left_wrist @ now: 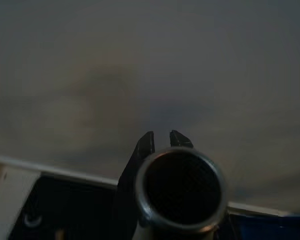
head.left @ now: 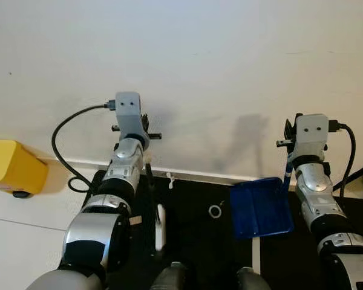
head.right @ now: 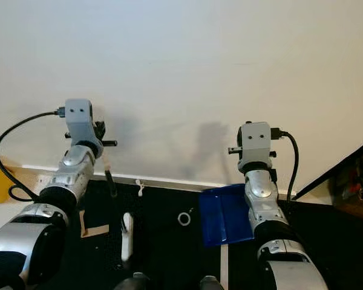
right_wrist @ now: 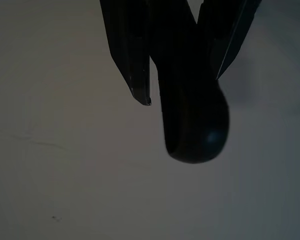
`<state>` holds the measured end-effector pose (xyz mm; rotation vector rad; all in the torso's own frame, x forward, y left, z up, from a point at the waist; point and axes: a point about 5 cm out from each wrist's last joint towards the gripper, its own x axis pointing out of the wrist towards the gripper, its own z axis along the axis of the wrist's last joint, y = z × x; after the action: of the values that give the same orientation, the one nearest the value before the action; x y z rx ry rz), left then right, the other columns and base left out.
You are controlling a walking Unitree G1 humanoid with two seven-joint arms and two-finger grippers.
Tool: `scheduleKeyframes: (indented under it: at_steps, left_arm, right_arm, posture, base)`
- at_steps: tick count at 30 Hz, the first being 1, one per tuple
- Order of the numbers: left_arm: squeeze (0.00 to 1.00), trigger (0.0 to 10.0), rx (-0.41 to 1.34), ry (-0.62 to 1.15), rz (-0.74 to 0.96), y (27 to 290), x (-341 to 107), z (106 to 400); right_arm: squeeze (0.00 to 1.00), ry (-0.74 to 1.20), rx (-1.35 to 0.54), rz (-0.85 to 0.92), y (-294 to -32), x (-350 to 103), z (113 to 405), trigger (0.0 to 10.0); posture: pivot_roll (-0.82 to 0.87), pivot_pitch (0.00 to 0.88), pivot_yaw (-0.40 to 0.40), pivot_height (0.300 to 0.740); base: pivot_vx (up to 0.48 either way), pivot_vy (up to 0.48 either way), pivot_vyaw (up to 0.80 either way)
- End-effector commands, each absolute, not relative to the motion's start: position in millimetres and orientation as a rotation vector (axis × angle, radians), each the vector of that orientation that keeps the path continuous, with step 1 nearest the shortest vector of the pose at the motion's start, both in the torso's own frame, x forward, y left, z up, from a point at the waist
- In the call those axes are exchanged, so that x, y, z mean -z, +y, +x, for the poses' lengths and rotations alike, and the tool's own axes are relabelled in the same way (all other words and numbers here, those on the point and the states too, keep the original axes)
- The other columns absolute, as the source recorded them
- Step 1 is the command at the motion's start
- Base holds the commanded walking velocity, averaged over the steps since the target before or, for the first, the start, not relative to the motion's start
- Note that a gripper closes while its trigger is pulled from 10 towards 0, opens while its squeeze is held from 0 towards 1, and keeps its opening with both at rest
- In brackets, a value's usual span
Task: Sweep floor
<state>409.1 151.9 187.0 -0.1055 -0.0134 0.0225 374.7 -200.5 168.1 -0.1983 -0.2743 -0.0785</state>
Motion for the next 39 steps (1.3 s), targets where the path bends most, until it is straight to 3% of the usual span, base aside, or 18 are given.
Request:
scheduleKeyframes:
  at_steps: [1,7,17,19,25,30,34,39]
  left_arm:
    - [0.00,10.0,-0.023,-0.026,-0.207,139.4,-191.5,411.1]
    - [0.00,10.0,0.034,-0.047,-0.374,102.5,-205.9,414.0]
    - [0.00,10.0,0.093,-0.017,-0.439,72.7,-202.5,409.7]
    - [0.00,10.0,0.112,0.065,-0.603,58.1,-191.2,405.6]
    - [0.00,10.0,0.158,0.016,-0.748,56.4,-212.2,410.1]
    - [0.00,10.0,0.166,-0.110,-0.705,80.3,-247.3,419.1]
    - [0.00,10.0,0.149,-0.235,-0.374,105.7,-264.4,420.8]
    - [0.00,10.0,0.156,-0.217,-0.236,110.7,-251.6,419.7]
  right_arm:
    - [0.00,-0.158,0.038,-0.152,-191.3,-138.4,369.2,10.0]
    - [0.00,-0.180,0.030,-0.053,-181.7,-139.4,369.4,10.0]
    - [0.00,-0.185,0.011,-0.015,-174.8,-140.4,370.5,10.0]
    - [0.00,-0.184,-0.002,0.008,-171.0,-139.8,370.5,10.0]
    - [0.00,-0.193,-0.005,0.007,-171.6,-142.1,371.0,10.0]
    - [0.00,-0.185,-0.019,0.004,-173.6,-139.3,369.8,10.0]
    - [0.00,-0.178,-0.033,0.001,-170.3,-137.4,369.5,10.0]
    - [0.00,-0.182,-0.038,0.031,-168.1,-139.6,370.9,10.0]
  posture:
    - [0.00,0.370,0.143,0.740]
    - [-0.02,0.370,0.154,0.740]
    - [-0.03,0.367,0.154,0.740]
    - [-0.03,0.367,0.154,0.740]
    - [-0.01,0.375,0.151,0.740]
    - [0.01,0.374,0.151,0.740]
    - [0.02,0.376,0.153,0.740]
    - [0.02,0.381,0.150,0.740]
  base:
    - [0.000,0.000,0.00]
    - [0.000,0.000,0.00]
    - [0.000,0.000,0.00]
    - [0.000,0.000,0.00]
    - [0.000,0.000,0.00]
    - [0.000,0.000,0.00]
    - [0.000,0.000,0.00]
    - [0.000,0.000,0.00]
